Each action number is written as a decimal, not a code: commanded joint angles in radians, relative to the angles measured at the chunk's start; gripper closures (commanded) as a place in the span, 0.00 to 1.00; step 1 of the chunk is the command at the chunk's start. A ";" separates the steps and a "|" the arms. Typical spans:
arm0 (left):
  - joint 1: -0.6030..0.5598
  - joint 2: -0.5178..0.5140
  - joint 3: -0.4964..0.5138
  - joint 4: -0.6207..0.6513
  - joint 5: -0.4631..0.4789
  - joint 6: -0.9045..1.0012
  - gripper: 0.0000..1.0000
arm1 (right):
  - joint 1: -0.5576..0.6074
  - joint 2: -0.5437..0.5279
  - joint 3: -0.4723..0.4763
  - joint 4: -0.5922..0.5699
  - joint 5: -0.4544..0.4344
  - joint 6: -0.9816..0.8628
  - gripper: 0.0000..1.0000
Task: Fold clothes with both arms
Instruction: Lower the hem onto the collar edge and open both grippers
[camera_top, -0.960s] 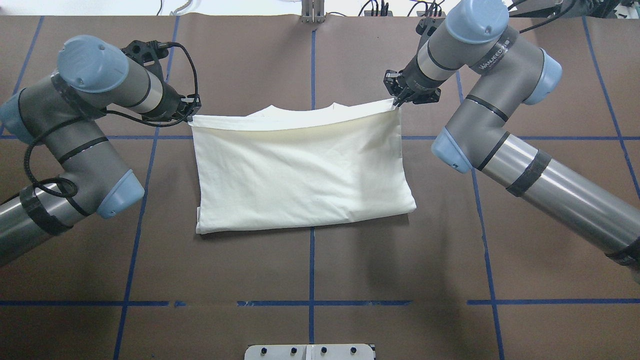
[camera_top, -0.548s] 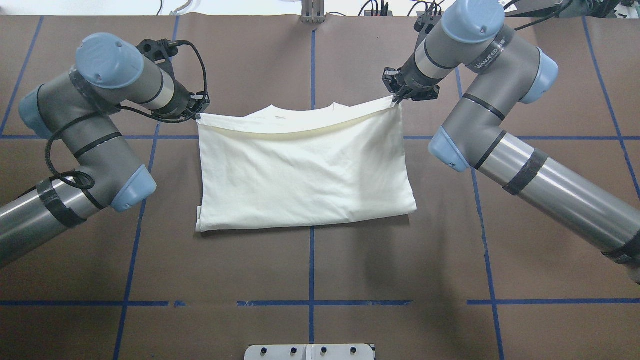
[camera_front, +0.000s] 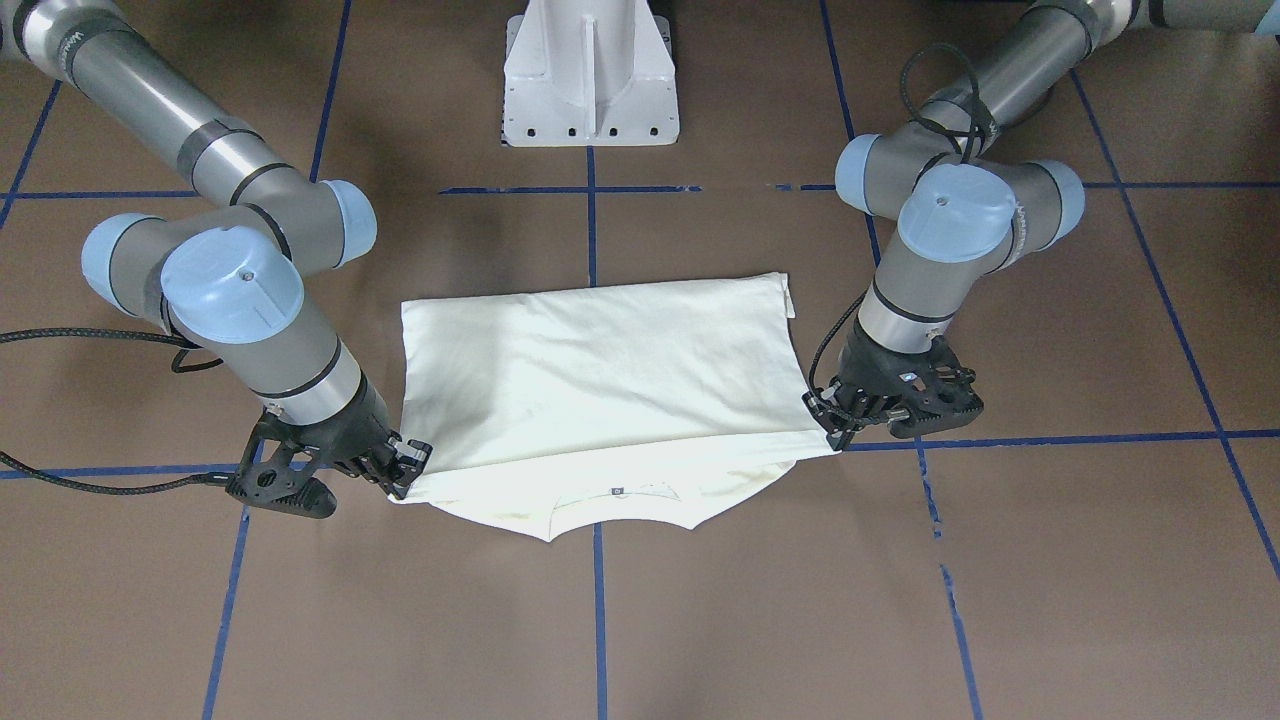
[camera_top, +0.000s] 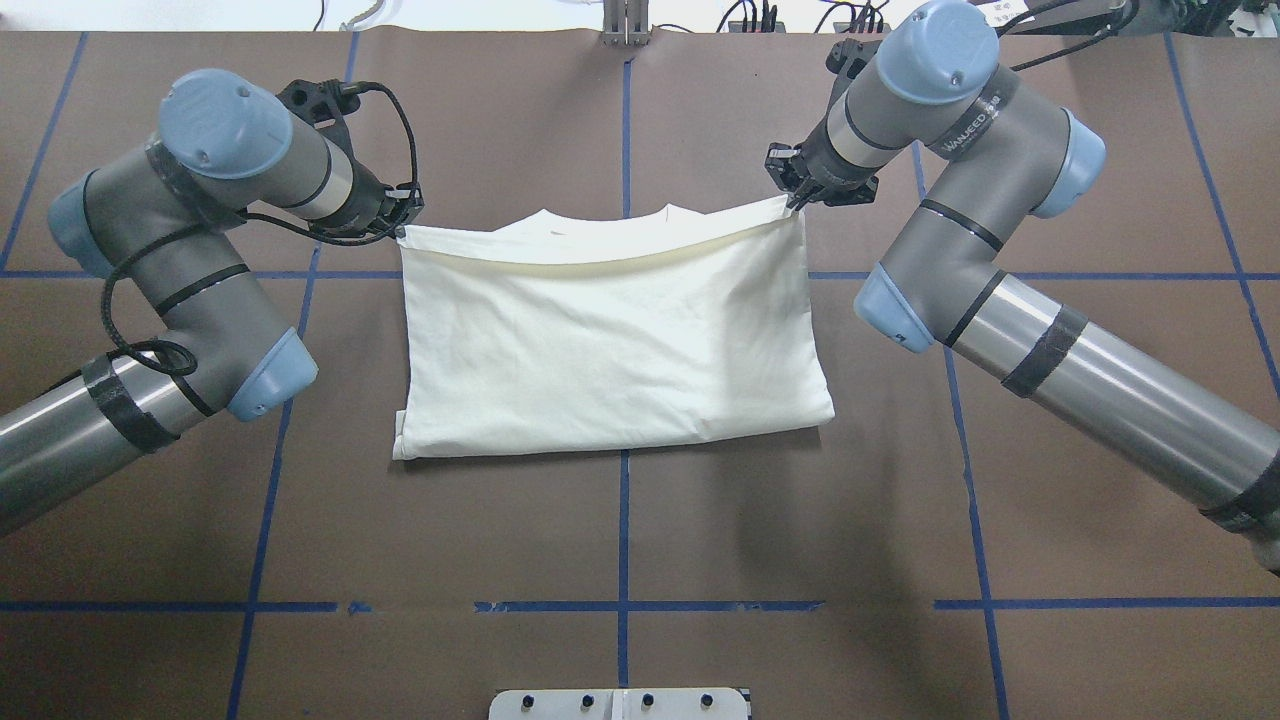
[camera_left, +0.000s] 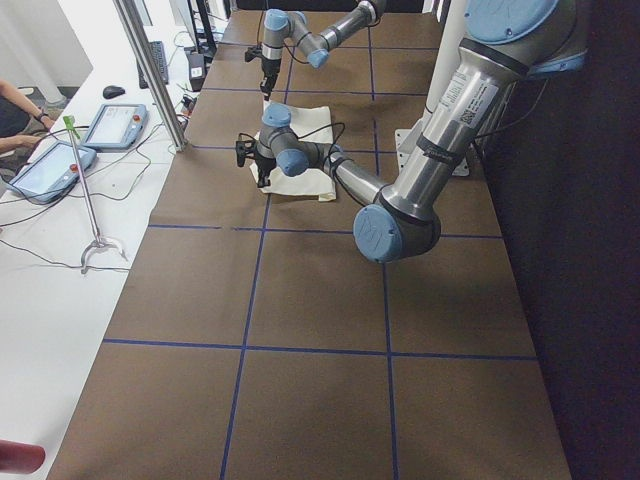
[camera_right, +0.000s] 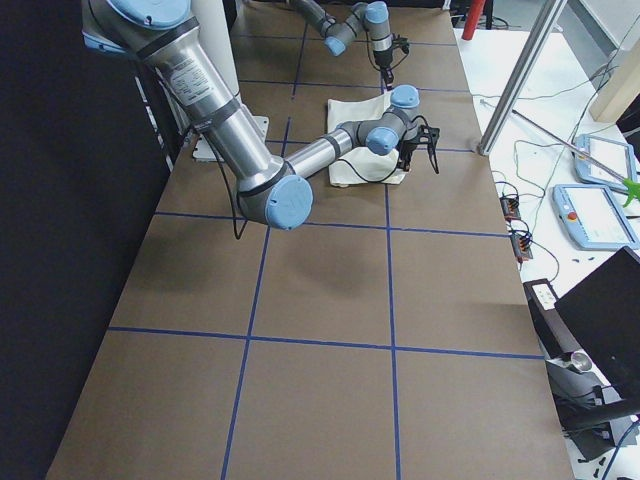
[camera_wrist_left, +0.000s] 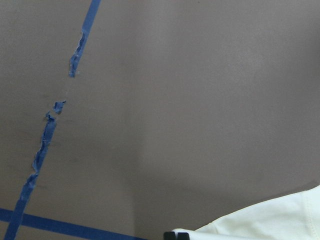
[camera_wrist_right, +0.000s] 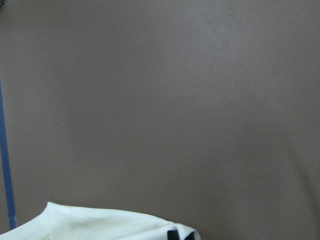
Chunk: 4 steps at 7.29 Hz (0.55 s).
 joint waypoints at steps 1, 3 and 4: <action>0.000 -0.003 -0.006 0.001 0.000 -0.001 1.00 | -0.008 -0.007 -0.001 0.039 0.002 0.002 1.00; 0.000 -0.003 -0.010 0.001 -0.002 -0.001 0.43 | -0.011 -0.017 0.001 0.041 0.003 -0.001 0.06; 0.002 -0.007 -0.009 0.007 0.000 0.001 0.00 | -0.012 -0.022 0.001 0.050 0.007 0.002 0.00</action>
